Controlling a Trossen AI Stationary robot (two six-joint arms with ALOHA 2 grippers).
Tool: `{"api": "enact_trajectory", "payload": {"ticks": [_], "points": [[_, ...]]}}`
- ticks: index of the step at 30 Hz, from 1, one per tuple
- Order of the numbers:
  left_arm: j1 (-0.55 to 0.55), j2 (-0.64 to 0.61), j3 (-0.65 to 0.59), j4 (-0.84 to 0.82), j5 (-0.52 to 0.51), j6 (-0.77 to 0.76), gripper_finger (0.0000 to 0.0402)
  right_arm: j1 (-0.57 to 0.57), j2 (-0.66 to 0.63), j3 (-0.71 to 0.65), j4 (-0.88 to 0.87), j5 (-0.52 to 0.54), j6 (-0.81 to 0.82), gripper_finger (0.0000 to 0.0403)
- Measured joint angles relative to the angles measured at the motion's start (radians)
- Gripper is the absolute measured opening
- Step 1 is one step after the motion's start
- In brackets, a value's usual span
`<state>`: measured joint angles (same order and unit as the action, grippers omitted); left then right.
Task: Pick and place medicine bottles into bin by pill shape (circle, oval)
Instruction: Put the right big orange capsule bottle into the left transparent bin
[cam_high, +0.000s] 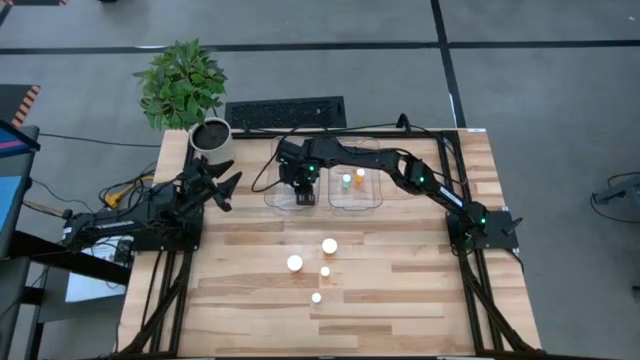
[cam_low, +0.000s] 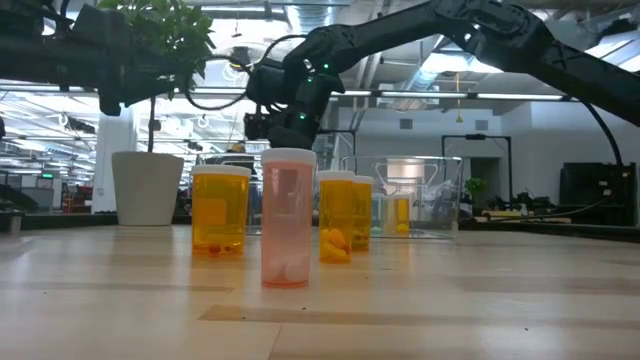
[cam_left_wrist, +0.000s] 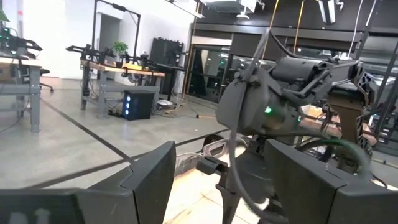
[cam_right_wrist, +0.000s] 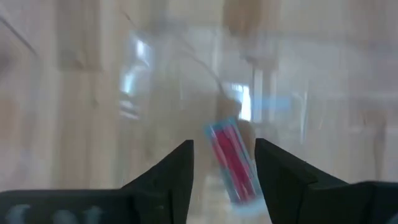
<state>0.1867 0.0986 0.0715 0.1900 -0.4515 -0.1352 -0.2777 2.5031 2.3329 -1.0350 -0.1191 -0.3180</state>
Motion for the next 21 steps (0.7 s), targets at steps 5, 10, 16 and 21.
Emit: {"api": "enact_trajectory", "payload": {"ticks": [5, 10, 16, 21], "points": [[0.000, 0.000, 0.000, -0.001, 0.000, 0.007, 0.0240, -0.012, 0.008, 0.002, -0.074, 0.023, -0.002, 0.0198], [0.000, 0.000, 0.000, -0.001, -0.001, 0.008, 0.0240, -0.010, 0.021, 0.002, -0.063, 0.015, -0.020, 0.0205], [0.000, 0.000, 0.000, -0.001, -0.001, 0.008, 0.0240, -0.007, 0.032, 0.004, -0.036, 0.005, -0.021, 0.0193], [0.000, 0.000, 0.000, -0.001, -0.007, 0.008, 0.0240, -0.005, 0.024, 0.001, -0.042, 0.014, -0.022, 0.0191]]}}
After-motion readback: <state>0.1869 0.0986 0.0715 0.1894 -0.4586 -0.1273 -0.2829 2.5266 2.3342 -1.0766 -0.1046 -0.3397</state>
